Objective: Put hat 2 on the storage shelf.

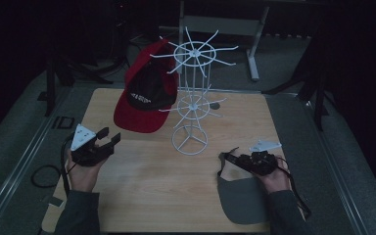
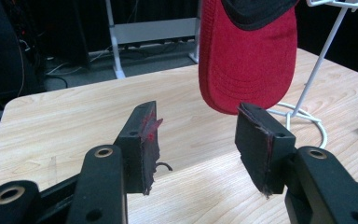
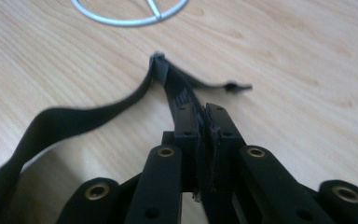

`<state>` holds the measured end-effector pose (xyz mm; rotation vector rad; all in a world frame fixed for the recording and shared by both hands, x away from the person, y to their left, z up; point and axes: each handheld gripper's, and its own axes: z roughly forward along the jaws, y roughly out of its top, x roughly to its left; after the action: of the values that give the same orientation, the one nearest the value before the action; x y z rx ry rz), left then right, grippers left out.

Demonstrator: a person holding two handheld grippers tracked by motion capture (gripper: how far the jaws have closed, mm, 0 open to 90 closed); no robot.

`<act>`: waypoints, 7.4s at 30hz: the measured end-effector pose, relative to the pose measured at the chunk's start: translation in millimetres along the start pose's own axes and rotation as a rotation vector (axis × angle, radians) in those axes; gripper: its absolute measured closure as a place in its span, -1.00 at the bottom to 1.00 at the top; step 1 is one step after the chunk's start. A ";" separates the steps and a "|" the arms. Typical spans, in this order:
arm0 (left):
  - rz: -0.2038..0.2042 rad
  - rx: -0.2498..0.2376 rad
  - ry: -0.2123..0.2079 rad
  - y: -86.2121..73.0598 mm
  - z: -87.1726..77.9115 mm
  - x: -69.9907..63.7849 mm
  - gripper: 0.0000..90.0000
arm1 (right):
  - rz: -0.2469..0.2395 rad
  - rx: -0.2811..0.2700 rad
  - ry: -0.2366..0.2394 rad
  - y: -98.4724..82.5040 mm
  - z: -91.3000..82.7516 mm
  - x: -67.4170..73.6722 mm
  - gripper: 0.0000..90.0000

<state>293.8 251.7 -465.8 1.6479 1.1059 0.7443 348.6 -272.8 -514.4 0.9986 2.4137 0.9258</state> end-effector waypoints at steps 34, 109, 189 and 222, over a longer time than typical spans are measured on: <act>-0.025 -0.009 -0.001 -0.9 -2.0 5.2 0.11 | -0.201 0.178 0.105 40.5 57.3 1.9 0.55; -0.029 -0.007 -0.005 -1.5 -1.6 4.5 0.08 | -0.136 0.075 0.010 63.0 37.2 -2.5 0.95; -0.048 -0.008 -0.013 -1.8 -0.6 4.8 0.08 | 0.001 -0.513 0.071 128.0 -84.2 12.0 0.95; -0.048 -0.004 -0.017 -1.9 0.6 3.6 0.08 | -0.024 -0.581 0.089 149.9 -114.3 12.1 0.95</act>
<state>295.2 254.9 -467.9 1.6156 1.1271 0.6995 350.5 -233.4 -329.7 0.7150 2.0149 1.5642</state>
